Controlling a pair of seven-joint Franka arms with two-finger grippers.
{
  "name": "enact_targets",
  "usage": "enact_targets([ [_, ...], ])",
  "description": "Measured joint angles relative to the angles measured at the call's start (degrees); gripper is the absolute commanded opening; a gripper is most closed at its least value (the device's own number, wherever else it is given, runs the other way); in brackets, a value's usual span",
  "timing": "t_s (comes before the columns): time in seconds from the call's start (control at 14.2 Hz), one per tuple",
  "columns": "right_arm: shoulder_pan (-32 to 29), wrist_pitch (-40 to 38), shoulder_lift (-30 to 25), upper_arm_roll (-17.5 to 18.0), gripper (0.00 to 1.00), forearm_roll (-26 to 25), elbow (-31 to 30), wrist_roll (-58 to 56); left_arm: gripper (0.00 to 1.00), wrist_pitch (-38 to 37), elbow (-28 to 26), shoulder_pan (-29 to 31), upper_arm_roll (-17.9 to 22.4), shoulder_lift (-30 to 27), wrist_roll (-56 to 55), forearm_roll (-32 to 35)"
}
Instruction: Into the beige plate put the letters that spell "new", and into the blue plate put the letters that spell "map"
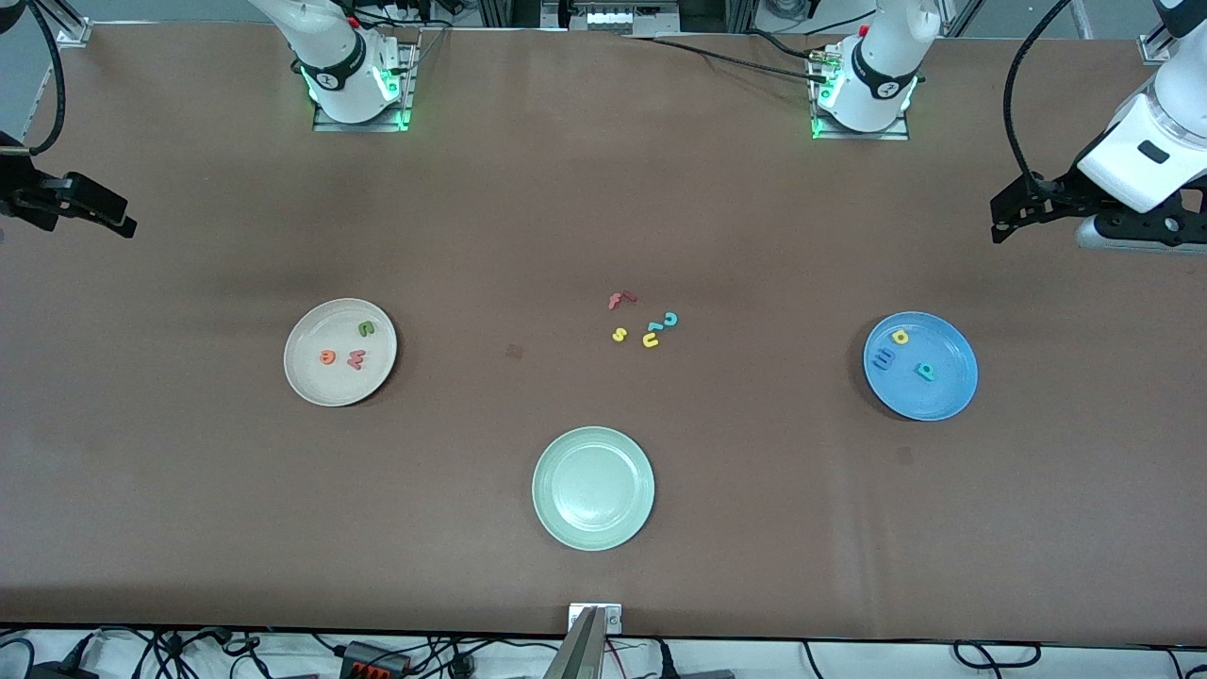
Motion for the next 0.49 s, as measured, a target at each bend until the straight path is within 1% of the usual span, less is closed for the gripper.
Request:
enact_targets([
  [0.21,0.00,0.00,0.00,0.03,1.00,-0.04,-0.13,0.00,1.00,0.00,0.42,-0.09,-1.24,0.00,0.02,-0.01],
  [0.49,-0.01,0.00,0.00,0.03,1.00,-0.12,-0.20,-0.56,1.00,-0.51,0.68,-0.09,-1.42,0.00,0.02,-0.01],
])
